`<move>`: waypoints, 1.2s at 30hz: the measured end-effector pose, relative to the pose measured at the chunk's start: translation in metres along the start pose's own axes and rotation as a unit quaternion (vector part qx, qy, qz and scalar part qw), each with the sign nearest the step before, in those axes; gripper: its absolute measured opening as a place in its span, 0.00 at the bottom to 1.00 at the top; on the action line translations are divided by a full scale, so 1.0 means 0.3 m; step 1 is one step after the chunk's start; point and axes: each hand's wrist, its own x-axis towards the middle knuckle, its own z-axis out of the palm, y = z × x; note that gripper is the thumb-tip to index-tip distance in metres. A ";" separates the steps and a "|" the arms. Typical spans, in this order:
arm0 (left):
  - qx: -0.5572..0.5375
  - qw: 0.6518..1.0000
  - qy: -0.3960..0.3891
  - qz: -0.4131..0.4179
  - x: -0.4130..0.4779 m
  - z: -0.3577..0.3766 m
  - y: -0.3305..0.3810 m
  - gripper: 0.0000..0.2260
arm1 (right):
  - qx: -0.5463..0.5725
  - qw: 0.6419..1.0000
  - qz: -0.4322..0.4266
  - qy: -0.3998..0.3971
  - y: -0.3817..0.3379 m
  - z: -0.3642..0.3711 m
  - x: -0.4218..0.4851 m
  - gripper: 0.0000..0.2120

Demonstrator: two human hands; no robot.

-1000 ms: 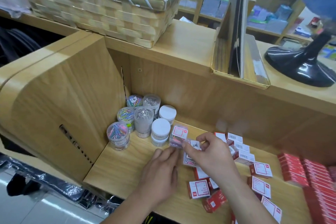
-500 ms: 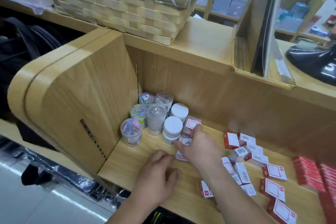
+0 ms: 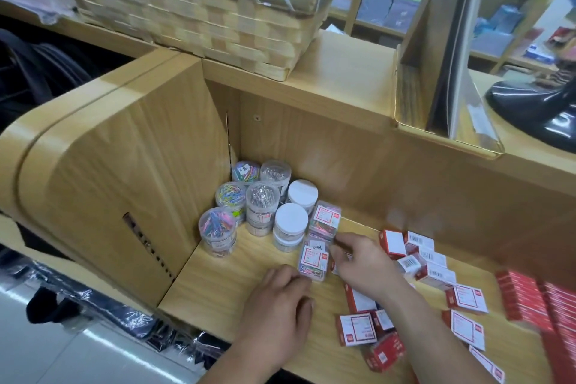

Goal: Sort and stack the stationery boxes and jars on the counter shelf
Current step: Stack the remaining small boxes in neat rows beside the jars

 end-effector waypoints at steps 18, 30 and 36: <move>-0.017 0.998 -0.001 -0.053 0.040 0.021 -0.002 0.14 | 0.138 0.990 0.002 -0.010 -0.008 -0.054 0.043 0.24; -0.082 0.996 0.016 -0.004 0.096 -0.015 0.097 0.11 | -0.043 0.995 -0.026 0.085 0.039 -0.139 -0.171 0.16; -0.083 0.995 -0.033 0.049 0.117 0.039 0.173 0.12 | 0.053 0.981 0.002 0.188 0.205 -0.167 -0.395 0.08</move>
